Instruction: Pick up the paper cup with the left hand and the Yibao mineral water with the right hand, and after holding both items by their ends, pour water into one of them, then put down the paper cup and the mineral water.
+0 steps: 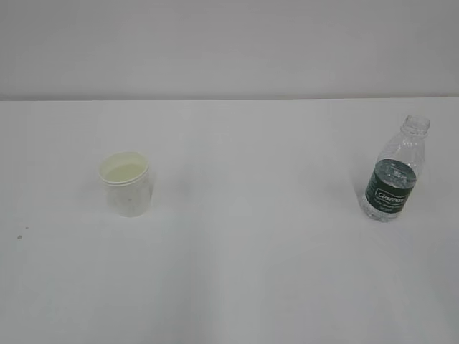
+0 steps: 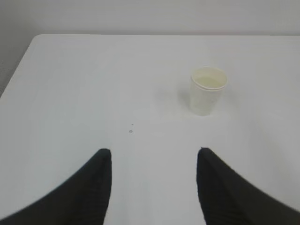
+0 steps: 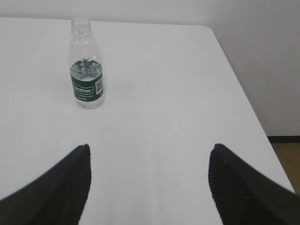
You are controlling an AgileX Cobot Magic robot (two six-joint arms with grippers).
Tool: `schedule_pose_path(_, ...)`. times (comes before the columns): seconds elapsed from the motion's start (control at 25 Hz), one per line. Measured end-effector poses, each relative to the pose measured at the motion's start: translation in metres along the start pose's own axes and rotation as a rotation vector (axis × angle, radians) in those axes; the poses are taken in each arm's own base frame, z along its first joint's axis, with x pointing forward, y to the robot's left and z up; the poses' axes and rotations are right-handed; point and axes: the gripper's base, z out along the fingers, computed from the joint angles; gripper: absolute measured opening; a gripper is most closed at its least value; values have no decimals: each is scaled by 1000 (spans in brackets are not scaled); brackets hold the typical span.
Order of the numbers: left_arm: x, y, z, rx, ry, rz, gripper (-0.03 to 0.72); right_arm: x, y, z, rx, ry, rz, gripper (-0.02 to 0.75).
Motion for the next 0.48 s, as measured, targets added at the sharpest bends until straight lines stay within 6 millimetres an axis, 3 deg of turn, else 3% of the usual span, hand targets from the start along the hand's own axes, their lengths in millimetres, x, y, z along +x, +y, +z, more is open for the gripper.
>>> schedule_pose_path(0.48,-1,0,0,0,-9,0,404,0,0,0,0,-2,0,589)
